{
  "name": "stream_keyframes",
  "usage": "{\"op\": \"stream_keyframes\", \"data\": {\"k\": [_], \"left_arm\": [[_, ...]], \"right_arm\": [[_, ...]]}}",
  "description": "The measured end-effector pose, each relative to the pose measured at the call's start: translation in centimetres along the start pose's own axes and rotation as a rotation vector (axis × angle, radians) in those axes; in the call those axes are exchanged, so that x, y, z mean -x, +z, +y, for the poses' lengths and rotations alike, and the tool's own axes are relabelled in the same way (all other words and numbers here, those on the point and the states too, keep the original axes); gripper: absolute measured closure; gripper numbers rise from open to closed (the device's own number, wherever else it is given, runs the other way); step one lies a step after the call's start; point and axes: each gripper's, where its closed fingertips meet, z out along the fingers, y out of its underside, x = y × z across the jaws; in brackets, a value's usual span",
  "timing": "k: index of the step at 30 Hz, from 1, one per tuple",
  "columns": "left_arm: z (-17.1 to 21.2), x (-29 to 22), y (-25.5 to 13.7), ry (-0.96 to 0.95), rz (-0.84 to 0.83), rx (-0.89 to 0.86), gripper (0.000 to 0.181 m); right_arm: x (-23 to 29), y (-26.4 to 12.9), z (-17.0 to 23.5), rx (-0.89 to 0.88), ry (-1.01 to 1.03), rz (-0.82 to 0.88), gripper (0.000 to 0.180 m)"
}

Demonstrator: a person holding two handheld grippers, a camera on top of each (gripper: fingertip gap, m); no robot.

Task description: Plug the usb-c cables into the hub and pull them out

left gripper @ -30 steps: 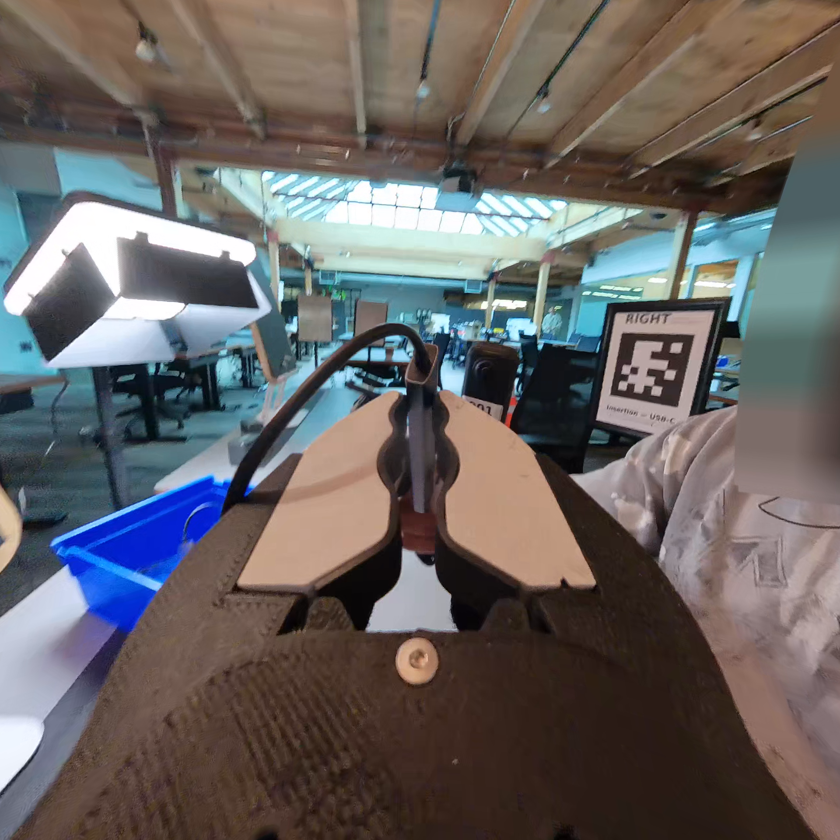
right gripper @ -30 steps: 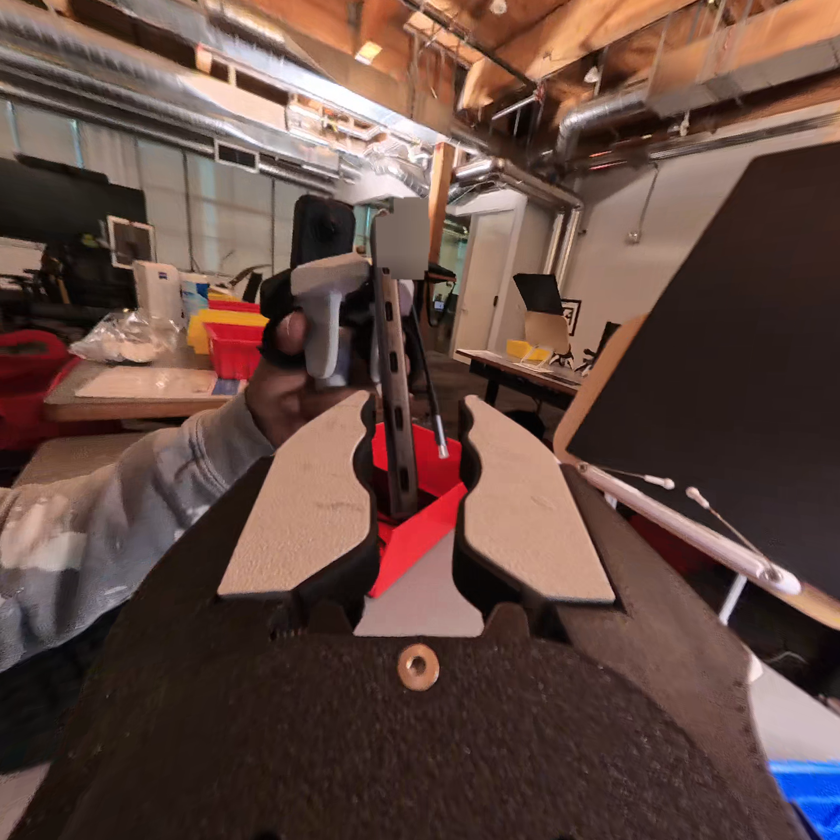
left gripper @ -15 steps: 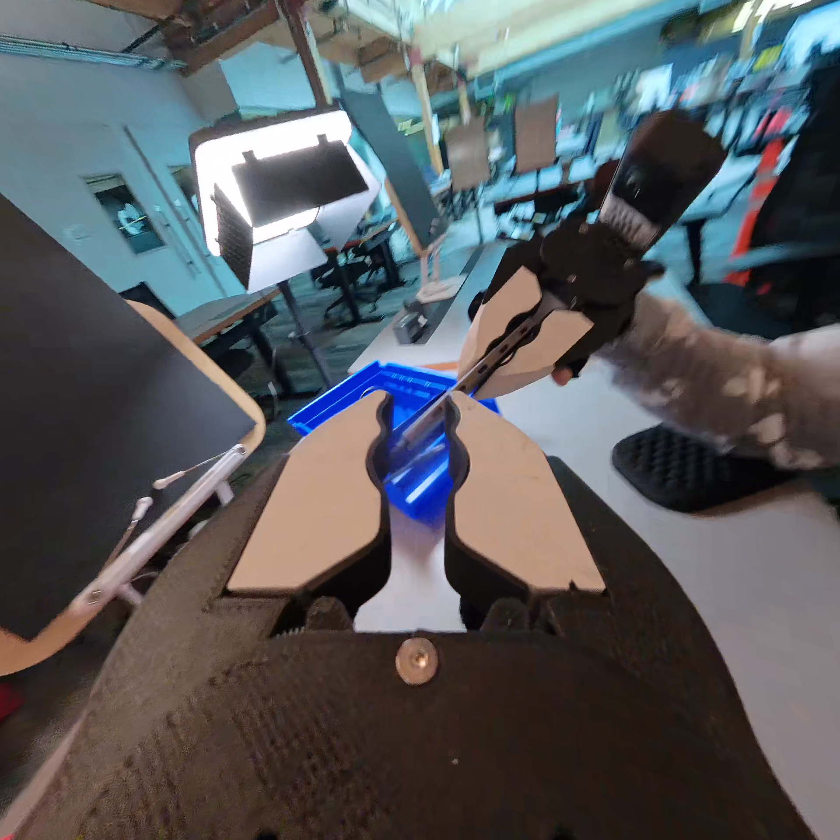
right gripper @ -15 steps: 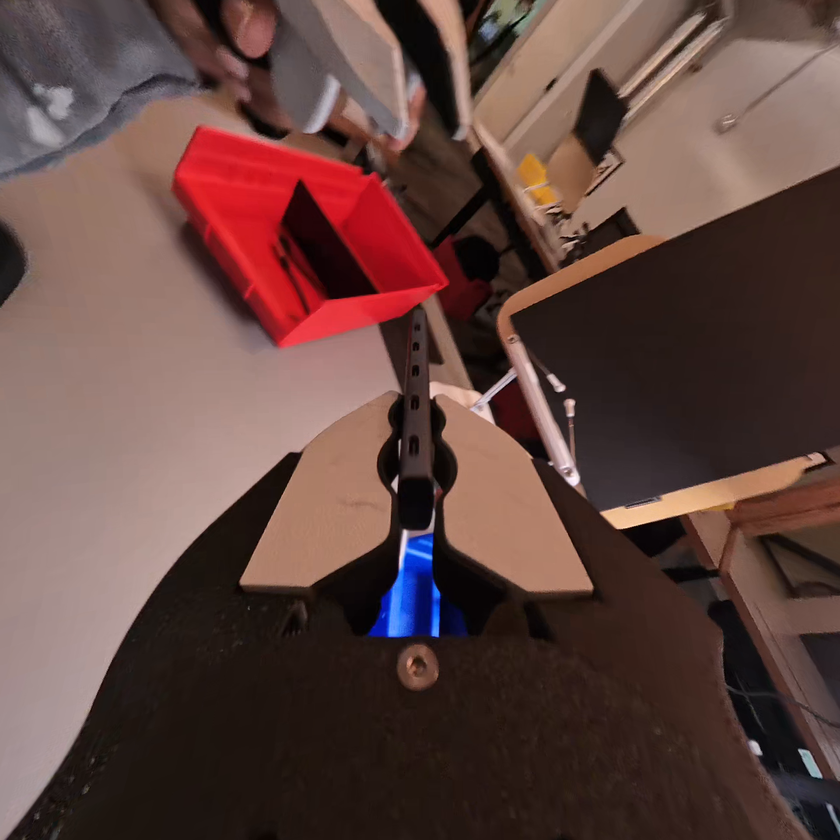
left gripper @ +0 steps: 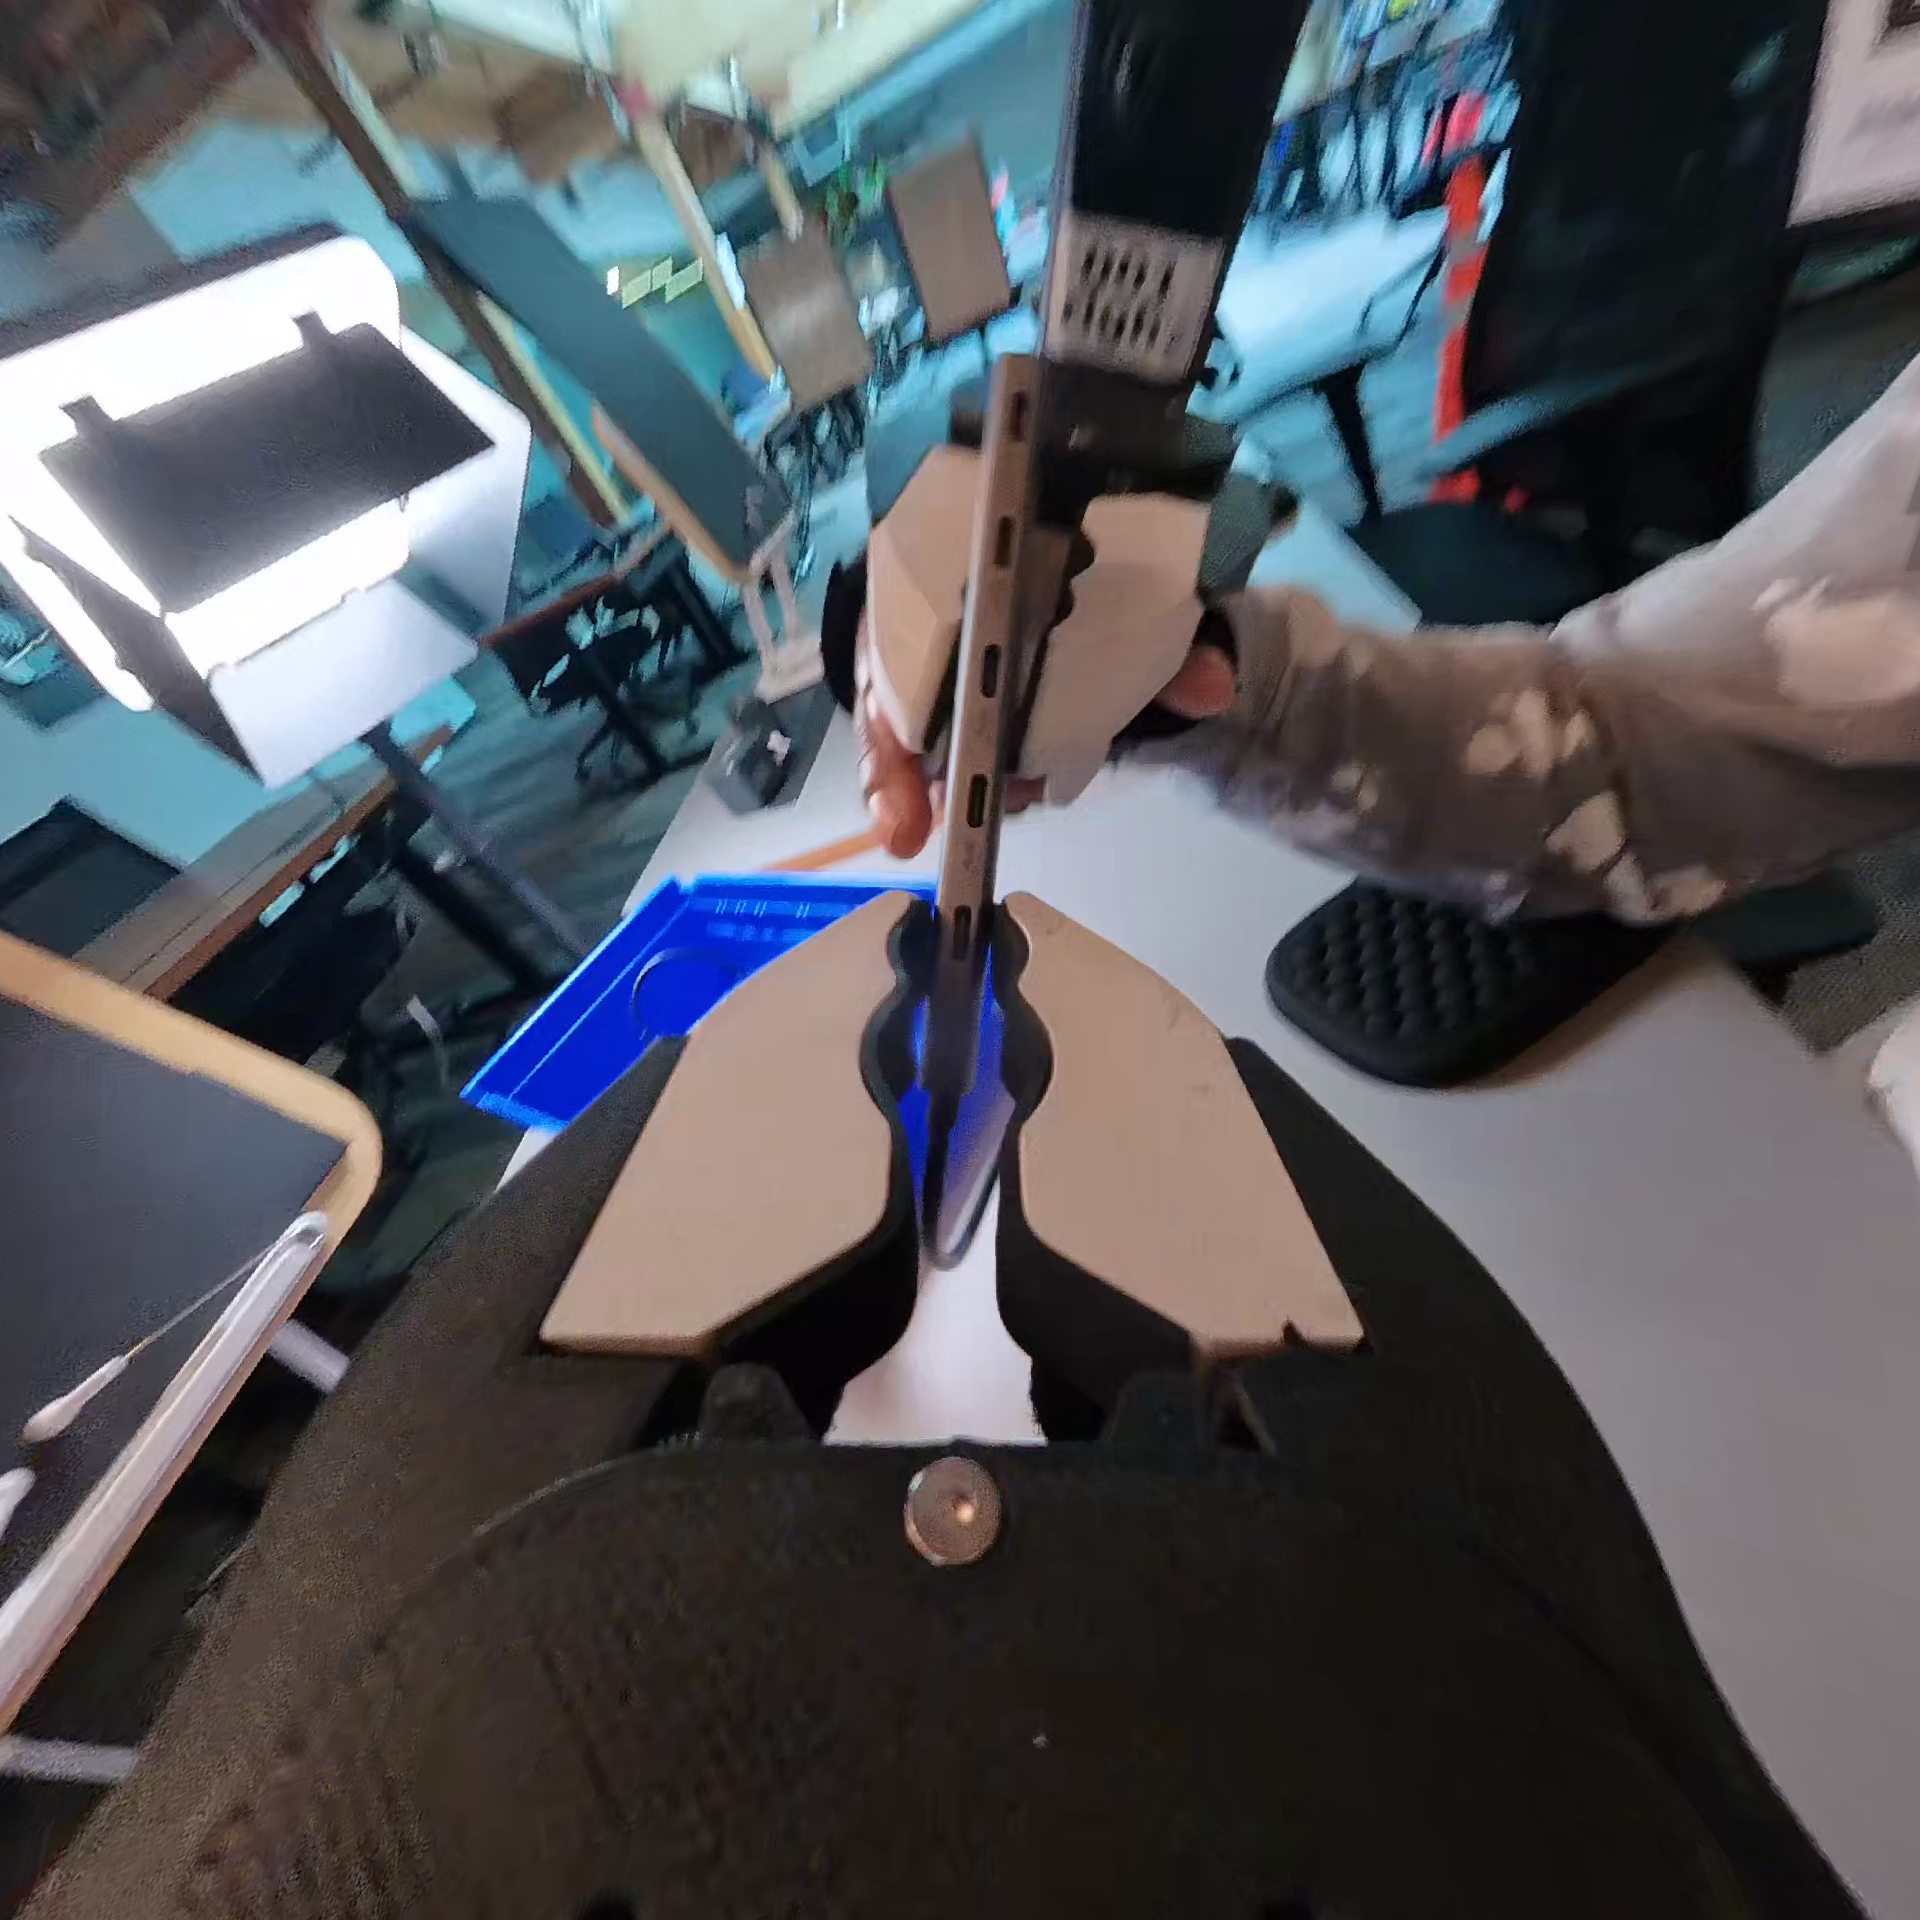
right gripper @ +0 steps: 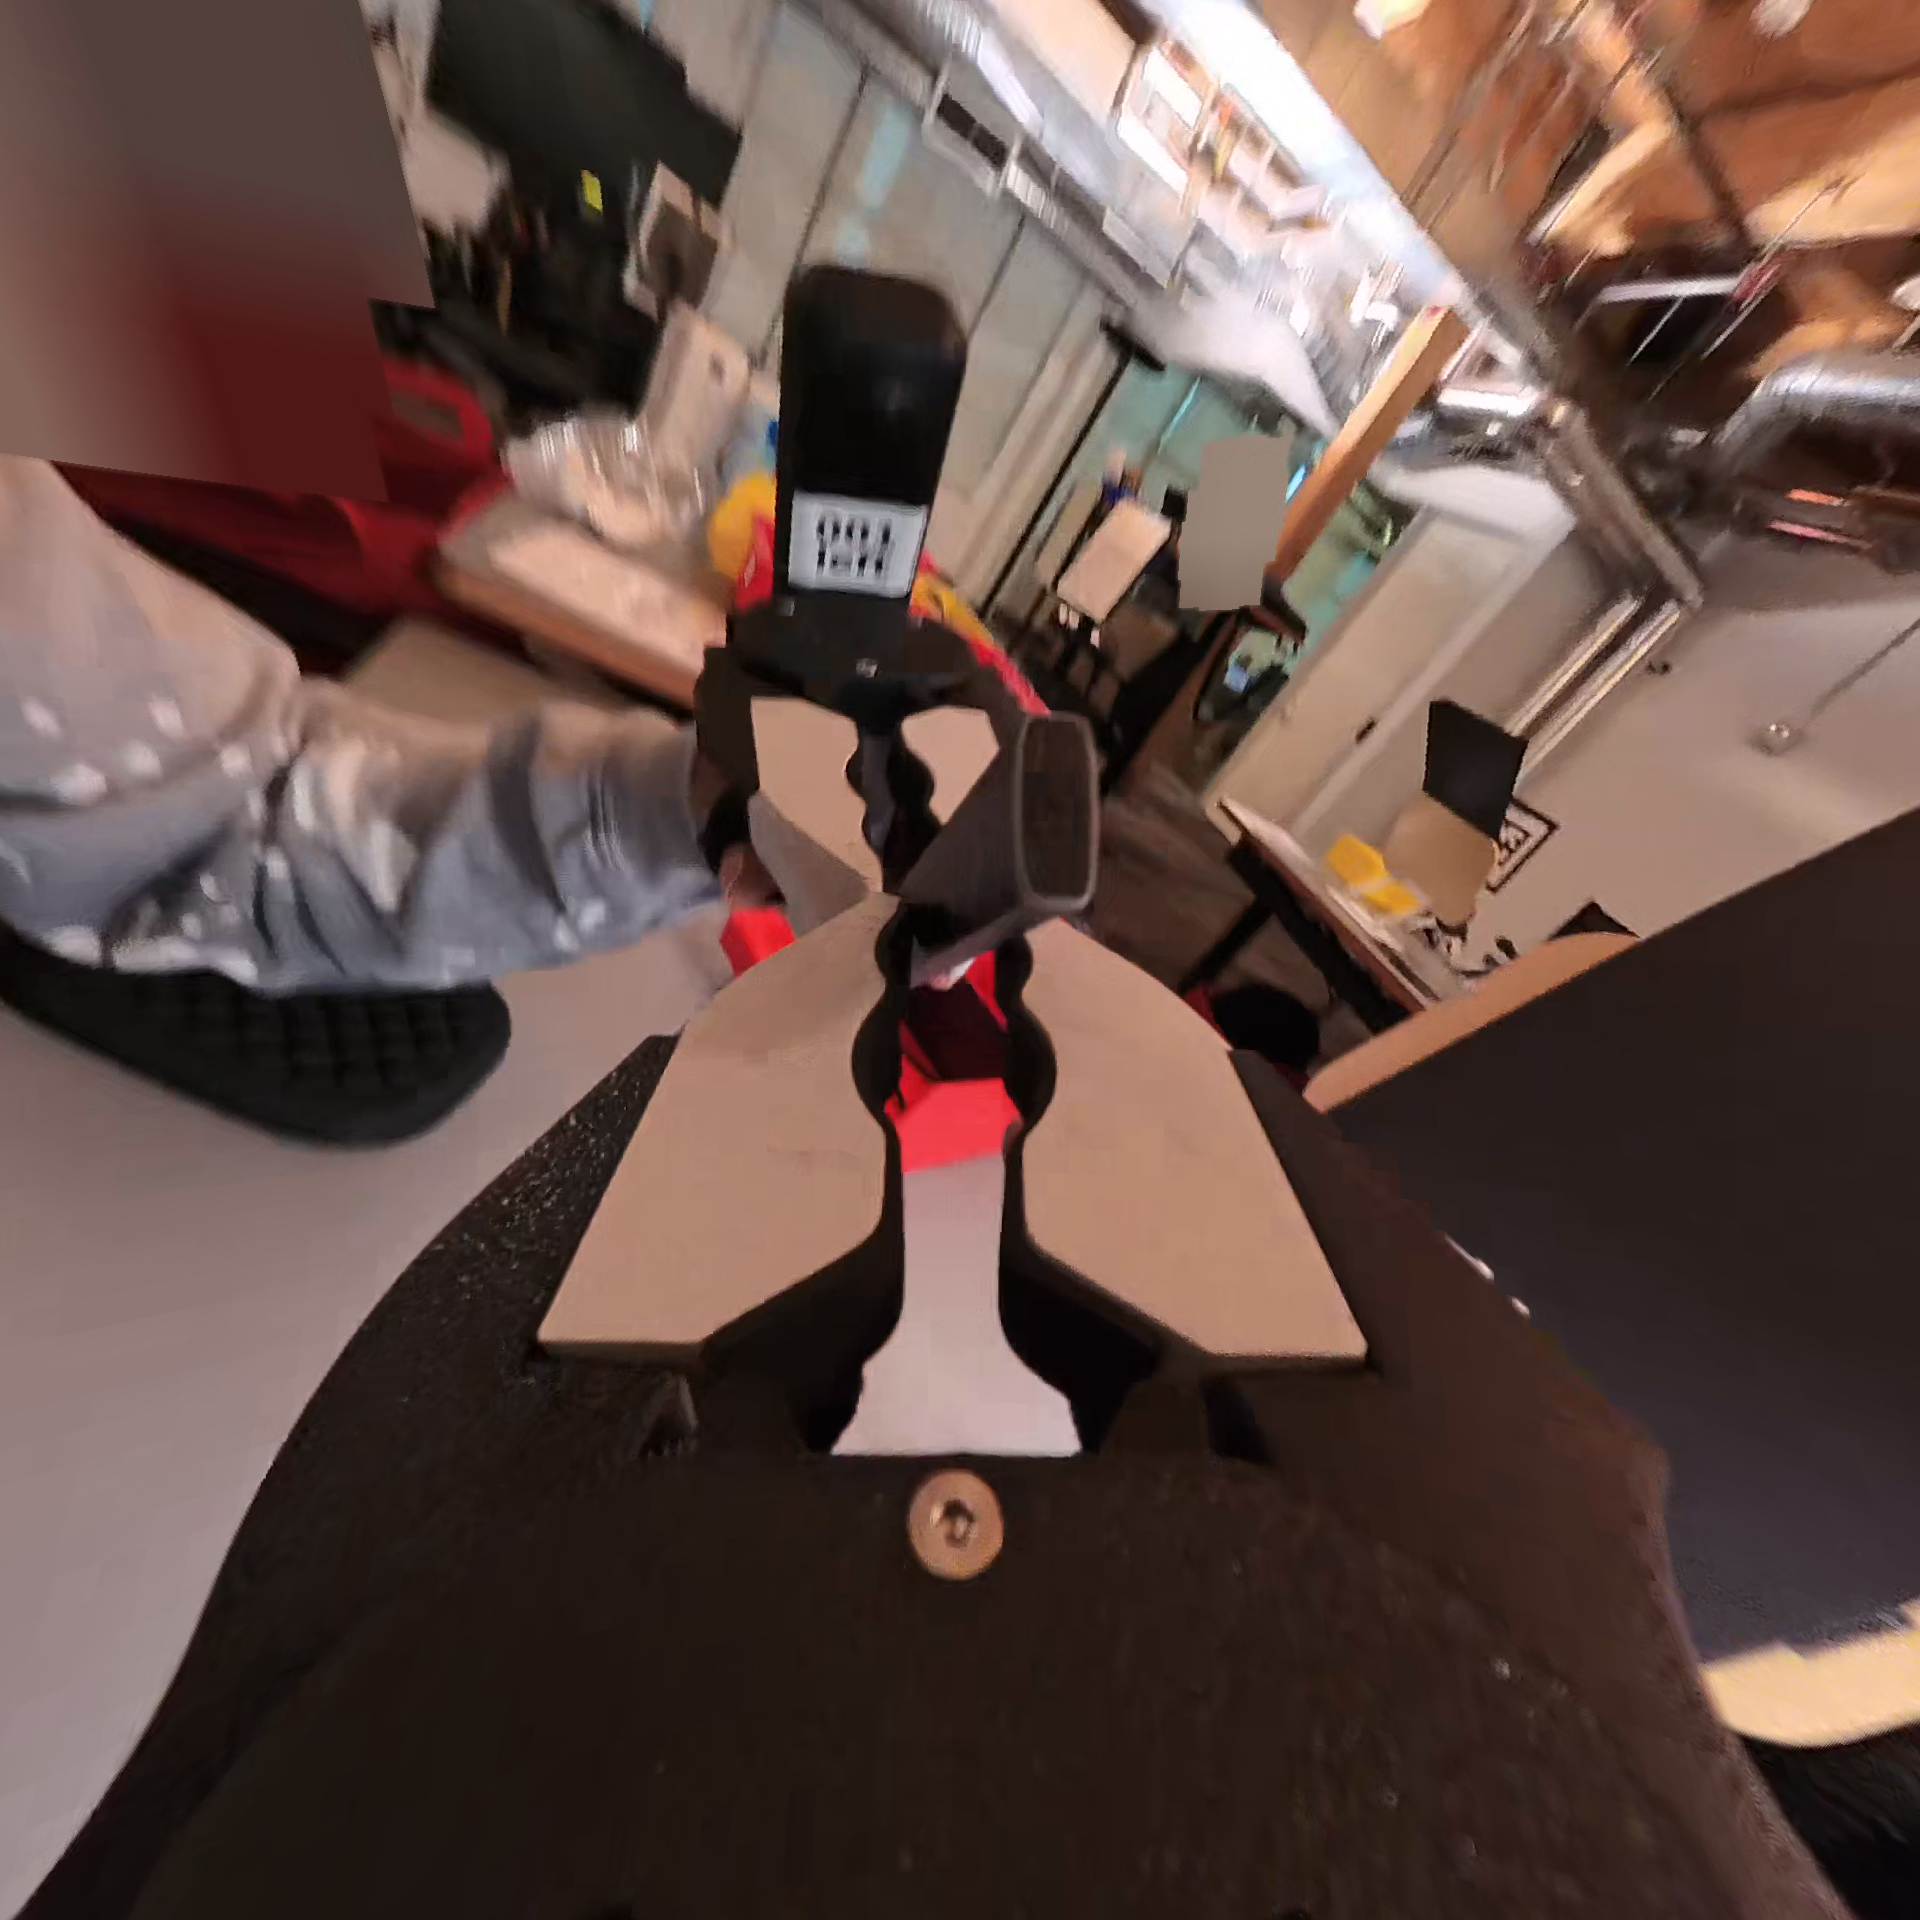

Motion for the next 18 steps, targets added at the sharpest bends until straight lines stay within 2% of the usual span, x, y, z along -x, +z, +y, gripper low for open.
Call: {"op": "stream_keyframes", "data": {"k": [3, 7, 14, 16, 18], "left_arm": [[-1.5, -0.2, -0.2, -0.052, 0.035, -0.122, 0.17], [-1.6, -0.6, 0.1, -0.063, 0.057, -0.167, 0.17], [-0.3, -0.4, 0.4, -0.086, 0.074, -0.109, 0.169], [0.2, 0.2, -0.5, -0.074, 0.055, -0.073, 0.167], [0.2, 1.5, -2.6, -0.078, 0.015, -0.047, 0.157]], "right_arm": [[-0.1, -0.1, -0.7, -0.08, 0.058, -0.012, 0.165], [0.6, 0.7, 0.1, -0.049, 0.056, -0.043, 0.164], [1.0, 1.3, 1.2, -0.006, 0.028, -0.049, 0.17], [0.6, 1.5, 1.4, 0.013, 0.013, -0.022, 0.17], [0.1, 1.2, 1.8, 0.041, 0.007, 0.001, 0.17]]}}
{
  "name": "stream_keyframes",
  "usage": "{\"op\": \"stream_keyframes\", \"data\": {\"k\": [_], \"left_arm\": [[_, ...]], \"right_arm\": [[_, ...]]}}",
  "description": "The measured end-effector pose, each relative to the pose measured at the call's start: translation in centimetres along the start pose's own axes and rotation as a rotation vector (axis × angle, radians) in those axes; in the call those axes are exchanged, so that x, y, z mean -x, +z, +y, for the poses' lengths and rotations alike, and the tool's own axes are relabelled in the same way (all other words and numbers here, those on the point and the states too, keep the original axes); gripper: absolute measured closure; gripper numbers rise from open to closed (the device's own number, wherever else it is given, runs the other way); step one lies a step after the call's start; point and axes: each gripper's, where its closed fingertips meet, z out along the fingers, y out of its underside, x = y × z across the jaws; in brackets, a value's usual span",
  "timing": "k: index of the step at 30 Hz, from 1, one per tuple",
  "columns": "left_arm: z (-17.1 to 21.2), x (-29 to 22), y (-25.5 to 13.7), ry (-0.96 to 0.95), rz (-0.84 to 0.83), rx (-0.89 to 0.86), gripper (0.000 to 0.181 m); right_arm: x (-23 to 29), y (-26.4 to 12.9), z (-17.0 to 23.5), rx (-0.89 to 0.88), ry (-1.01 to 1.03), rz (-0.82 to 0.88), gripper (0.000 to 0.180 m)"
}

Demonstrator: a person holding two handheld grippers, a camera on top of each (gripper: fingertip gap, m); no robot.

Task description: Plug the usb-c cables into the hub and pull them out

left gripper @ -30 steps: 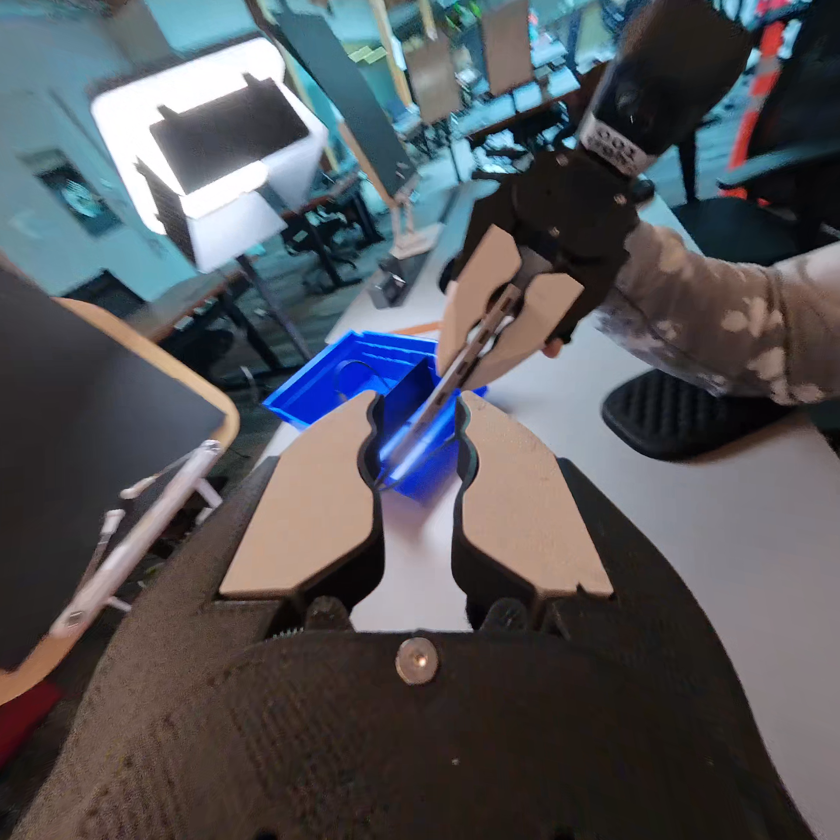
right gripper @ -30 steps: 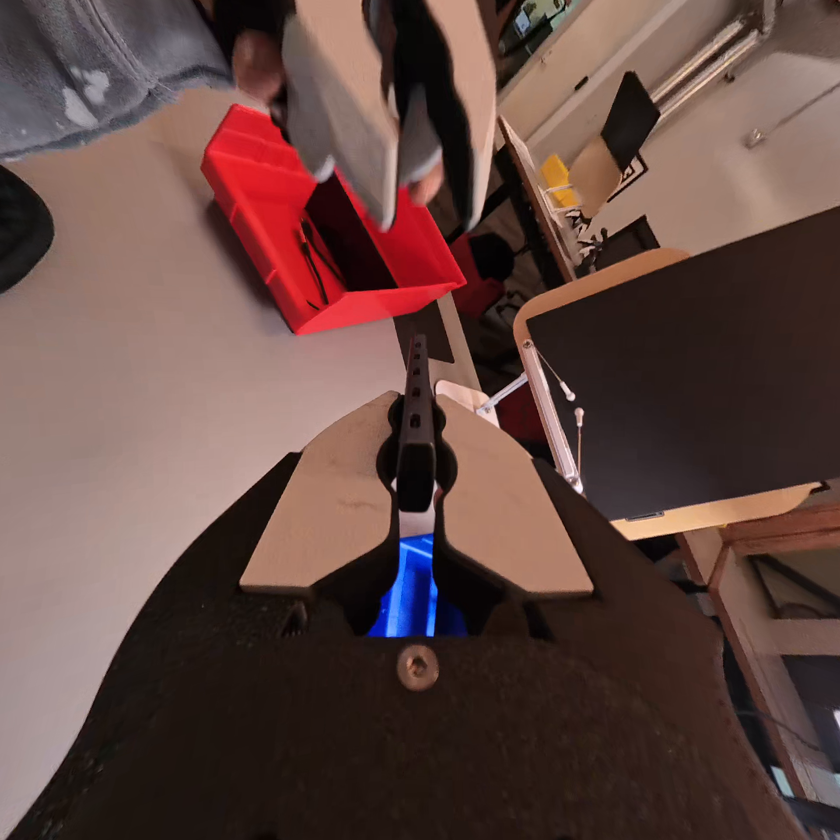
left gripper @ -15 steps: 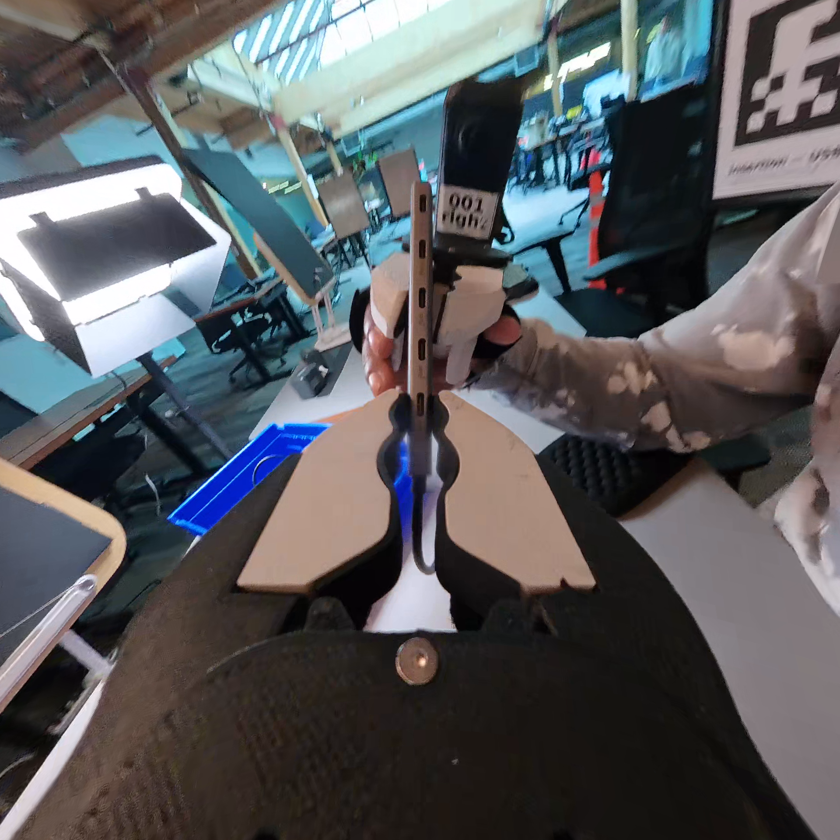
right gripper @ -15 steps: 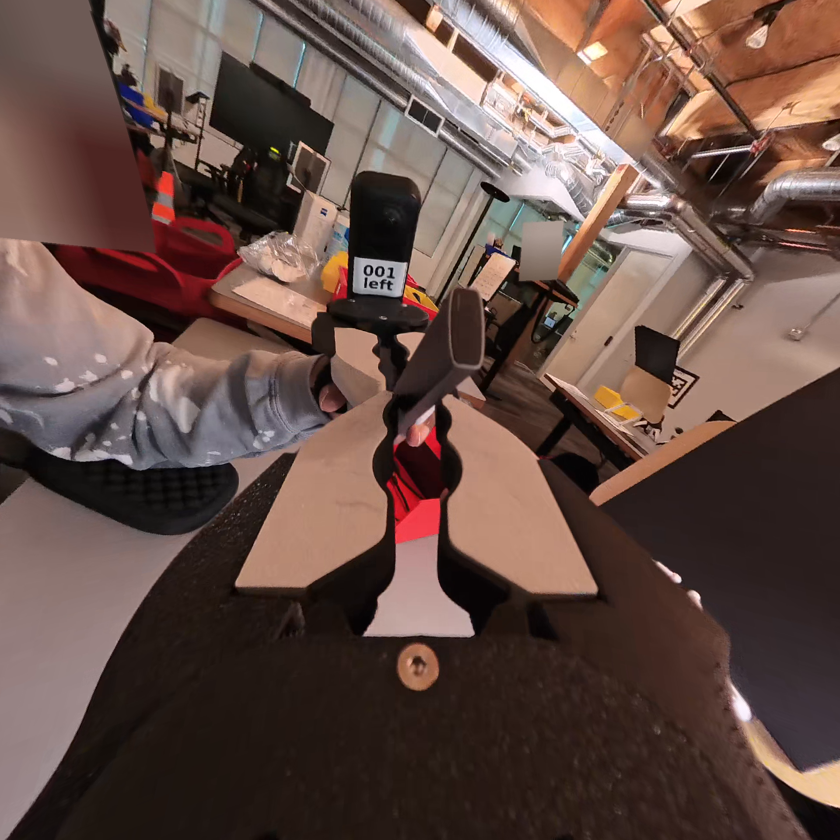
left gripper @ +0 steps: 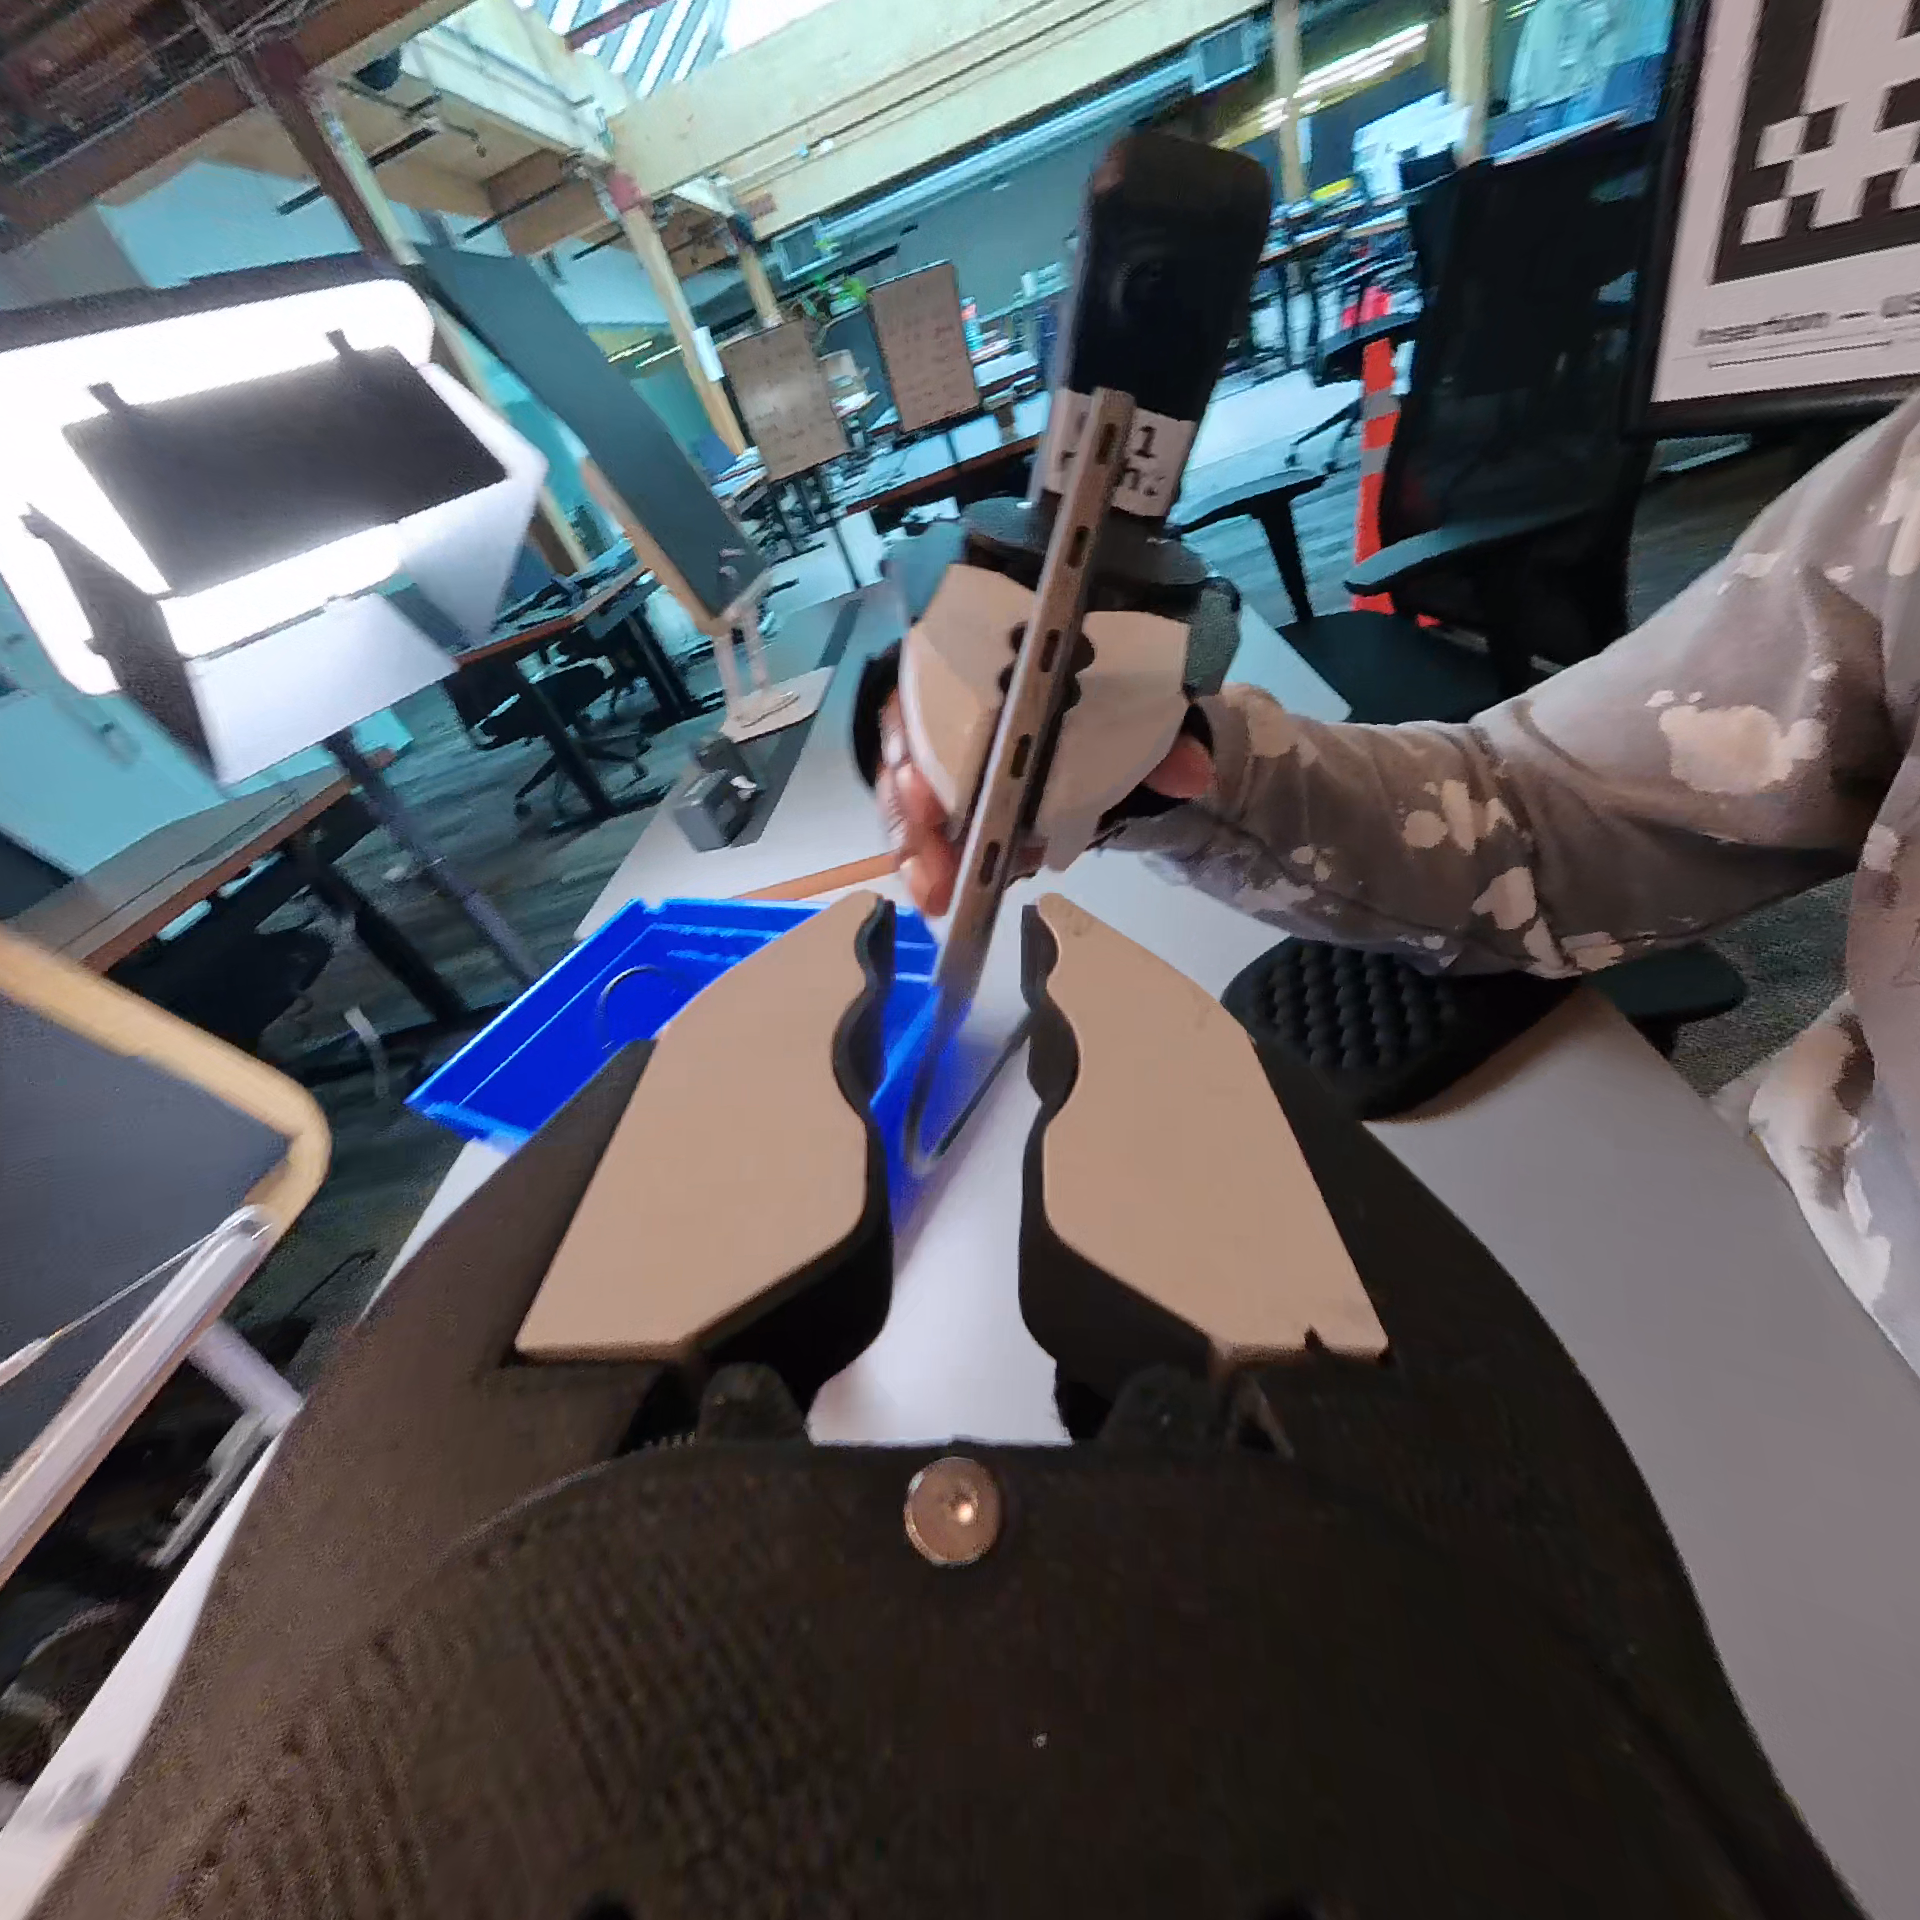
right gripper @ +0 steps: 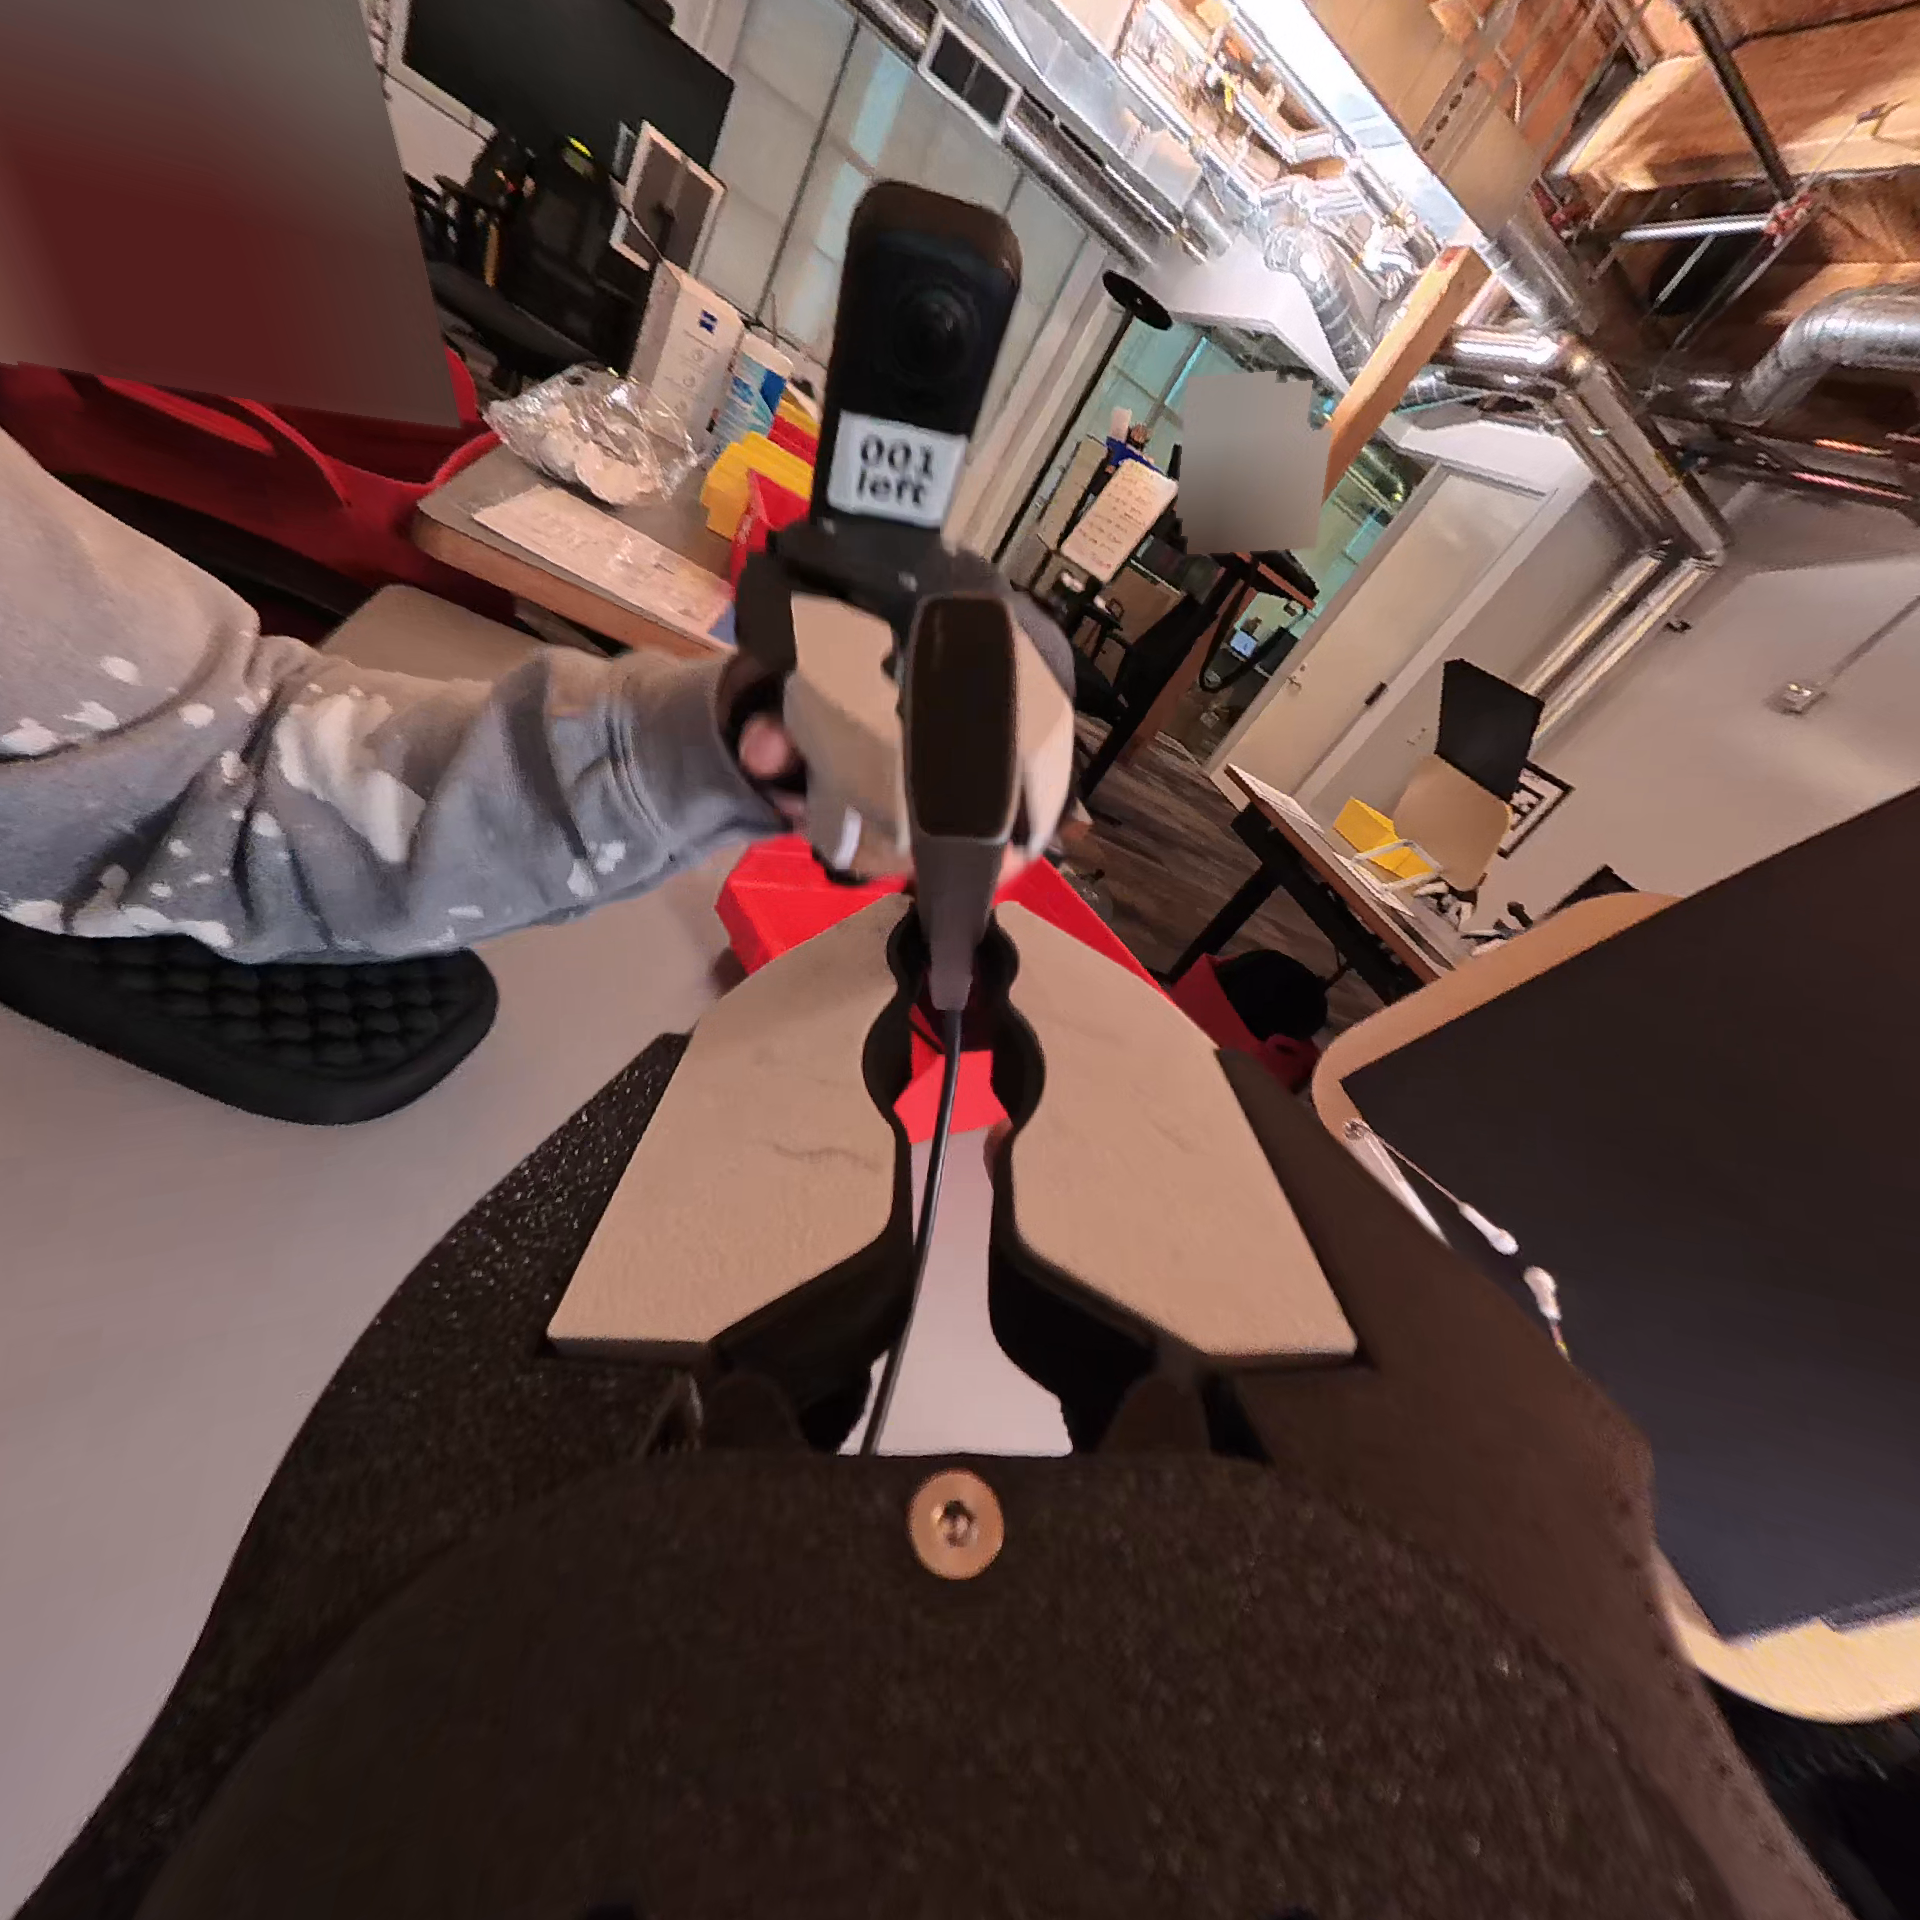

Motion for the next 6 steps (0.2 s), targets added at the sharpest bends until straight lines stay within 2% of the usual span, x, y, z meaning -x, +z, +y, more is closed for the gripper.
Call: {"op": "stream_keyframes", "data": {"k": [3, 6], "left_arm": [[1.2, 3.6, -4.7, -0.047, -0.165, 0.115, 0.158], [7.2, 7.9, -10.3, -0.146, -0.411, 0.417, 0.158]], "right_arm": [[-1.5, -0.6, 0.9, 0.044, -0.005, 0.065, 0.17], [-2.5, -0.8, 2.1, 0.086, 0.005, 0.108, 0.17]]}}
